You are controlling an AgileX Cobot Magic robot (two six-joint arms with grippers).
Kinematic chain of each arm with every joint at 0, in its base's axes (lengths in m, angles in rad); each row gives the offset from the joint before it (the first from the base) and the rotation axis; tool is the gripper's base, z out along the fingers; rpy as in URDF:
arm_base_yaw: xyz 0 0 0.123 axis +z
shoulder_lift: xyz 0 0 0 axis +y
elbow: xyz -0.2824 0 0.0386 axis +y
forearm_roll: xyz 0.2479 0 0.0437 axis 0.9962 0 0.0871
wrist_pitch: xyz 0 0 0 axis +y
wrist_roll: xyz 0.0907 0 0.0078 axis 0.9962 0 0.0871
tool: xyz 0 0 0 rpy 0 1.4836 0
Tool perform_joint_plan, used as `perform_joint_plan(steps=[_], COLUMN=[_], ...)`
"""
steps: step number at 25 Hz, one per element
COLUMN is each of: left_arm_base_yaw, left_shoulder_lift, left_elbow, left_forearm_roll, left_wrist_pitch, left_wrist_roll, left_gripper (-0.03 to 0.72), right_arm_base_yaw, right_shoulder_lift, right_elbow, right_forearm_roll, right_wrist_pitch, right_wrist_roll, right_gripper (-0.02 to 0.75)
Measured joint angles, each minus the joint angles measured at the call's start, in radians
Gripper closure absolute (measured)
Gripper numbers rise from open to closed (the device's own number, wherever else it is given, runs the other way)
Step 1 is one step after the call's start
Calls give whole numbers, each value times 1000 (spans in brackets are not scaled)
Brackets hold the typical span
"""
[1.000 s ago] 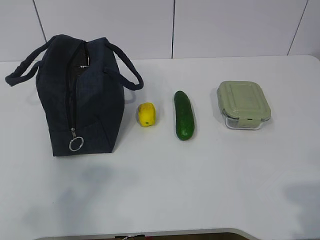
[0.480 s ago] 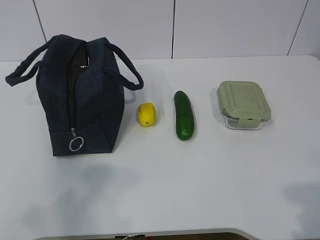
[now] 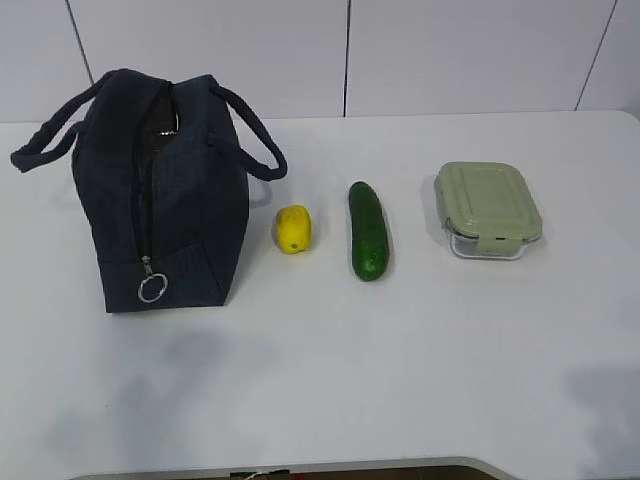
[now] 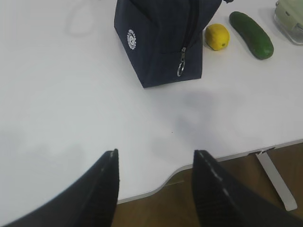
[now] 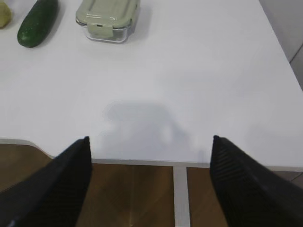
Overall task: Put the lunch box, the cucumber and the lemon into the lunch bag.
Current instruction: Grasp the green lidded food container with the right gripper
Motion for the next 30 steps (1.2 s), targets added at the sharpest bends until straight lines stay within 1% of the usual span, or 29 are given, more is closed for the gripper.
perform_joint_plan(steps=[3,6,13,16,18,23,30], left_arm_base_yaw=[0,0,0,0,0,0,0], left_shoulder_lift=[0,0,0,0,0,0,0], left_elbow=[0,0,0,0,0,0,0], left_forearm_roll=[0,0,0,0,0,0,0], left_wrist_pitch=[0,0,0,0,0,0,0], left_wrist_roll=[0,0,0,0,0,0,0], left_gripper=[329,329,329,329,329,329,329], right_arm_base_yaw=[0,0,0,0,0,0,0], right_shoulder_lift=[31,128,376,475,541,694,916], right_elbow=[-7,-43,-194,-267,-318,-440,-572], right_forearm_roll=[49,91,177,263,334,464,719], right_wrist_pitch=[0,0,-17,-40,-57,-64,-46], right_wrist_roll=[6,14,18,-4,-39,-150,-294], right_gripper=[101,101,113,126,133,143,144])
